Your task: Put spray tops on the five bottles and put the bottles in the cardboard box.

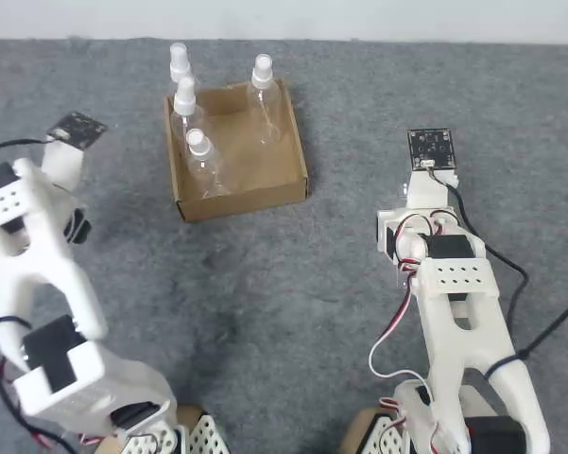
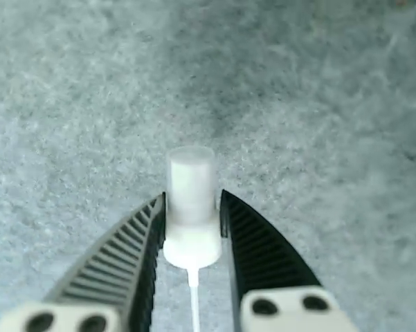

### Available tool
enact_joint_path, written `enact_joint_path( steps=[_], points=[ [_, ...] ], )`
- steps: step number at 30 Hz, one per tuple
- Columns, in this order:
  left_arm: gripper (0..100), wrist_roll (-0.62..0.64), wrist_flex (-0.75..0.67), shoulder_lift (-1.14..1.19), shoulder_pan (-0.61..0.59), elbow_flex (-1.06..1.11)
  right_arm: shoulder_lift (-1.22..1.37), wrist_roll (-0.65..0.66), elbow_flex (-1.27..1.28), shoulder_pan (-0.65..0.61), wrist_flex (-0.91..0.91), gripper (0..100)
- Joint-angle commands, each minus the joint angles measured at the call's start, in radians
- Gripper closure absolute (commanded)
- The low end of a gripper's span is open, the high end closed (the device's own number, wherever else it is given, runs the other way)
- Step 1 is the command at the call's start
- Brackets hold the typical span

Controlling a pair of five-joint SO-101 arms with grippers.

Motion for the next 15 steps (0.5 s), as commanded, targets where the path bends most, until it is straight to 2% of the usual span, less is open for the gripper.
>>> enact_joint_path(
  steps=[1,8,15],
  points=[
    [96,0.064,0.009,-0.057,-0.002,0.035,-0.044,-0.003,-0.025,0.010,-0.022,88.0],
    [99,0.140,-0.247,-0.066,-0.003,0.143,-0.042,-0.003,-0.025,0.010,-0.022,88.0],
    [99,0.275,-0.353,-0.066,-0.003,0.214,-0.042,-0.003,-0.025,0.010,-0.022,88.0]
  ],
)
